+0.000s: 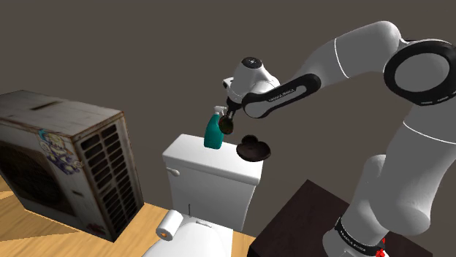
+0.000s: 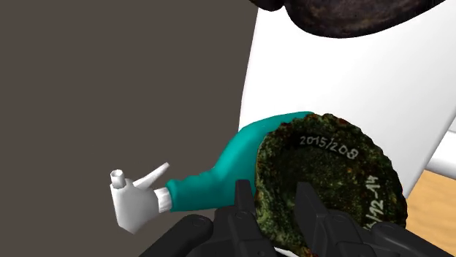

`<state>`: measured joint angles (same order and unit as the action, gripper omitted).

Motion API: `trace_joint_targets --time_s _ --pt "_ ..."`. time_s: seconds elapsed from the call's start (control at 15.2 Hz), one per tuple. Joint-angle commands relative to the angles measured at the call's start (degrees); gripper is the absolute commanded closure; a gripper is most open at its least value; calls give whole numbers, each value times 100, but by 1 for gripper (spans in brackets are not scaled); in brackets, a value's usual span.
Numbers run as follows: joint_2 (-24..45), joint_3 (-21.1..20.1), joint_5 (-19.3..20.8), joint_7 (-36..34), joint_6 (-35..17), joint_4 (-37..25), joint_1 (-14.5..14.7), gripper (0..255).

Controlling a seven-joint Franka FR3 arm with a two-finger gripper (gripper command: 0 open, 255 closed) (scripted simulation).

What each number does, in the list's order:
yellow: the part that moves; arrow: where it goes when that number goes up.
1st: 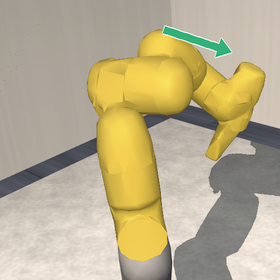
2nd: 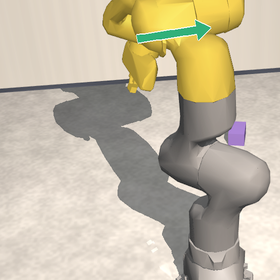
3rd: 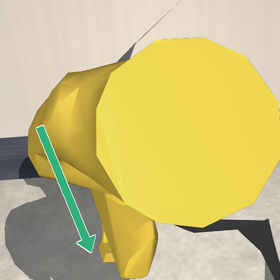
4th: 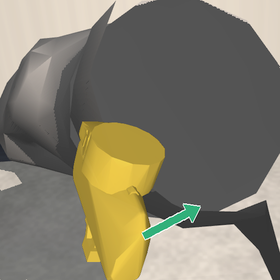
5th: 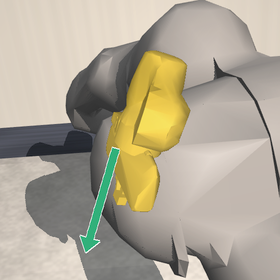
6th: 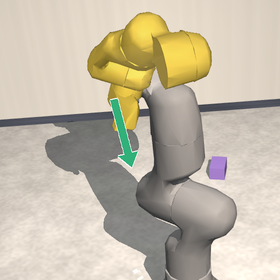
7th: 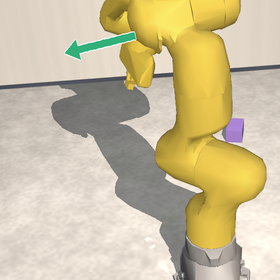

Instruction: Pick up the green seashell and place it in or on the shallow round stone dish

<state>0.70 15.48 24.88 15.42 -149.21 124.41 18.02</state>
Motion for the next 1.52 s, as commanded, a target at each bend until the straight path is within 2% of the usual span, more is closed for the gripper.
trace_joint_targets --time_s 0.0,0.66,1.45 --pt "-380 82 91 103 -71 407 -81 255" --pt "-2146 665 381 1039 -19 1851 -577 255" --pt "-1496 709 784 619 -1079 2276 -782 255"
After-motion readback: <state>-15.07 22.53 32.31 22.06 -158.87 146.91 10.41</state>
